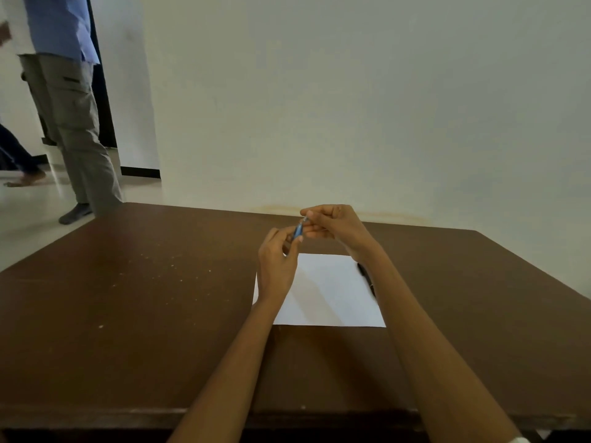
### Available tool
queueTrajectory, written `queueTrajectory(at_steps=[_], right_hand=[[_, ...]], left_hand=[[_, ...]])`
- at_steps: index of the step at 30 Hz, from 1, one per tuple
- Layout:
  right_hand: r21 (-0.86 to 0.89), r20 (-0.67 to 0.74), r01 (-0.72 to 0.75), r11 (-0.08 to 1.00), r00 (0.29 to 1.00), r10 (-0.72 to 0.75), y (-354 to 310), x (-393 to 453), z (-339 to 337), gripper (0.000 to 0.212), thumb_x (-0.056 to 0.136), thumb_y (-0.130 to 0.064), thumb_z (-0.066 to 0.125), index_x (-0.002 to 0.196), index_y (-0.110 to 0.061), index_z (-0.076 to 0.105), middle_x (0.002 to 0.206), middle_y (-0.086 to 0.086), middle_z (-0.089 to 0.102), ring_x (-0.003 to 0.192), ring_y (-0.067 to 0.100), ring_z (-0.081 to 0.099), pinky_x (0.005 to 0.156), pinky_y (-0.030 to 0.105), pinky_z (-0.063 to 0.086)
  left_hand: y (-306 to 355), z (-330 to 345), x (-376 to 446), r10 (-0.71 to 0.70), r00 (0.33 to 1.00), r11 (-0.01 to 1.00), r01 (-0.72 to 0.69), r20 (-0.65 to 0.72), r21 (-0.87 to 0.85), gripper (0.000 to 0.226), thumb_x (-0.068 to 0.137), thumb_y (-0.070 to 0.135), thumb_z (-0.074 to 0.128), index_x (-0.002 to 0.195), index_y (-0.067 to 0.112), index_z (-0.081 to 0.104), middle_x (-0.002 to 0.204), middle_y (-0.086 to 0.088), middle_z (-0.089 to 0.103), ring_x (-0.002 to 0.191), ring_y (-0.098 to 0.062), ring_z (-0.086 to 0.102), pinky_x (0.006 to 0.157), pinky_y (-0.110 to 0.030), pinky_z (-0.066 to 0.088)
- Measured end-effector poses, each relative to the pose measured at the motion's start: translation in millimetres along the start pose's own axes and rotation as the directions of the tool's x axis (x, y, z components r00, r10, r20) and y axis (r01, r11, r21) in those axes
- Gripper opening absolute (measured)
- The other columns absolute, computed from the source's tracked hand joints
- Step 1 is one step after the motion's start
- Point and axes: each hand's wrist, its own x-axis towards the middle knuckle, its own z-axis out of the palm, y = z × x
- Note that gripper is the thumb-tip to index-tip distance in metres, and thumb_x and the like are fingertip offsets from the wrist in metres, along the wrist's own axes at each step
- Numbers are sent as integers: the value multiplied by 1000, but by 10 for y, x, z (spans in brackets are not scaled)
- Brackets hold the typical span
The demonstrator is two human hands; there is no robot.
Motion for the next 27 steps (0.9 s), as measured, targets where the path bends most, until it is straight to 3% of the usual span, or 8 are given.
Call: queueTrajectory(at_steps=[9, 23, 27], right_hand=[[-74, -40, -4, 997, 999, 1, 54, 35, 9, 18, 89, -19, 63, 98, -6, 71, 84, 14, 72, 68, 14, 71, 69, 21, 59], [-171, -3, -29, 985, 1000, 29, 116, 63, -10, 25, 85, -27, 68, 88, -2, 69, 86, 17, 72, 78, 22, 70, 76, 32, 60], [-150, 6, -15, 989, 1000, 17, 108, 42, -17, 22, 85, -25, 68, 89, -4, 70, 86, 16, 72, 78, 19, 70, 75, 28, 60]], left_hand=[[-1, 1, -1, 13, 1000, 1000, -14, 9, 25, 20, 87, 13, 62, 105, 5, 66, 89, -6, 59, 69, -8, 50, 56, -4, 38], [-21, 12, -17, 71, 997, 997, -71, 21, 1, 17, 87, 12, 62, 101, 4, 67, 87, -7, 62, 69, -12, 53, 57, -13, 41], [-36, 23, -18, 68, 998, 998, -68, 20, -8, 16, 87, 12, 62, 101, 5, 67, 85, -5, 62, 67, -9, 52, 57, -14, 42]])
